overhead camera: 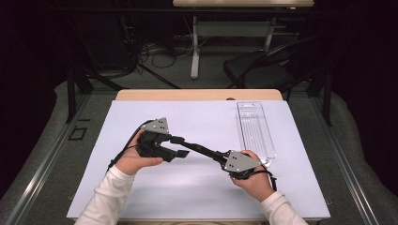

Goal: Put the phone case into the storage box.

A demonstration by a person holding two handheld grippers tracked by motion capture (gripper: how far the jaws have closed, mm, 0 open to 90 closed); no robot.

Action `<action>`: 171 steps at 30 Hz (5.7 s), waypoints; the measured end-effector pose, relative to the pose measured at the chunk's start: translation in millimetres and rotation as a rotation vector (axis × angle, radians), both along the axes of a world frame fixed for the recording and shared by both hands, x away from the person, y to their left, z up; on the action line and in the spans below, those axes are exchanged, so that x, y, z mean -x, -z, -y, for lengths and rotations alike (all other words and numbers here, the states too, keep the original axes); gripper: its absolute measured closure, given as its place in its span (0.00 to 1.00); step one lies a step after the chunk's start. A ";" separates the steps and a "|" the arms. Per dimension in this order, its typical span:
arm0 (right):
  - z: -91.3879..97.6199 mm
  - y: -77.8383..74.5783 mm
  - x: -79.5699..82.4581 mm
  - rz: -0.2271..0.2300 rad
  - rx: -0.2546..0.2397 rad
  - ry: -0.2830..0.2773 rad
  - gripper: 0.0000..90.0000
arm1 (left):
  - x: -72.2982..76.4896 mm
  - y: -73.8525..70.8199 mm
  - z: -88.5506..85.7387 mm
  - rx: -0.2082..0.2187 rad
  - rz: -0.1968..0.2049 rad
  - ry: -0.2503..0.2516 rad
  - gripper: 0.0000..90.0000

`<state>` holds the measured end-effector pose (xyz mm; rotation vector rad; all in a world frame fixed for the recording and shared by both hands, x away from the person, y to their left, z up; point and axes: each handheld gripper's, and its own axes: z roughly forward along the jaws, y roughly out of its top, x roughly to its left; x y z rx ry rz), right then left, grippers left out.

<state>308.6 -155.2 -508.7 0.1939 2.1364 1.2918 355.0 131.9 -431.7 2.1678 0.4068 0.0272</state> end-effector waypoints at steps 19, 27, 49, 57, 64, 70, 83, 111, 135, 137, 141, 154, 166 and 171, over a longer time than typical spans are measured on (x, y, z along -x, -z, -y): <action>-3.5 2.9 0.7 -0.039 -0.016 -0.037 0.97 | -0.9 6.0 8.6 0.063 0.003 0.062 0.65; -4.4 3.8 0.5 -0.060 -0.031 -0.049 0.97 | 1.1 4.7 10.0 0.070 0.007 0.072 0.70; -5.0 5.2 0.1 -0.097 -0.051 -0.073 0.97 | 5.7 -0.4 9.7 0.108 0.052 0.121 0.80; -3.4 3.8 -0.2 -0.109 -0.076 -0.078 0.97 | 5.7 2.6 13.2 0.081 0.051 0.128 0.77; -4.1 4.3 -0.2 -0.114 -0.079 -0.082 0.97 | 6.3 1.0 12.3 0.084 0.060 0.130 0.80; -3.7 5.0 -0.9 -0.125 -0.089 -0.089 0.97 | 7.0 0.9 12.6 0.083 0.063 0.137 0.82; -2.9 6.1 -2.3 -0.153 -0.104 -0.102 0.96 | 9.0 0.0 13.4 0.070 0.079 0.146 0.88; -3.0 9.2 -4.6 -0.200 -0.107 -0.088 0.92 | 9.6 4.6 14.4 0.033 0.169 0.183 0.91; -3.3 7.8 -5.1 -0.211 -0.145 -0.050 0.68 | -0.9 7.3 6.2 0.053 -0.017 0.072 0.91; -3.3 7.5 -4.9 -0.214 -0.151 -0.047 0.66 | -1.5 7.1 5.5 0.059 -0.039 0.055 0.91; -3.7 6.6 -4.3 -0.216 -0.157 -0.042 0.63 | -2.7 7.2 3.7 0.056 -0.083 0.019 0.91; -5.3 3.5 -2.4 -0.248 -0.188 -0.030 0.55 | -10.6 9.1 -0.1 0.051 -0.194 -0.039 0.91; -3.1 0.5 -2.8 -0.278 -0.218 -0.012 0.50 | -15.6 5.2 -4.7 0.005 -0.237 -0.105 0.91; -3.4 -0.9 -2.5 -0.293 -0.217 -0.003 0.50 | -17.4 4.7 -7.3 -0.021 -0.260 -0.111 0.91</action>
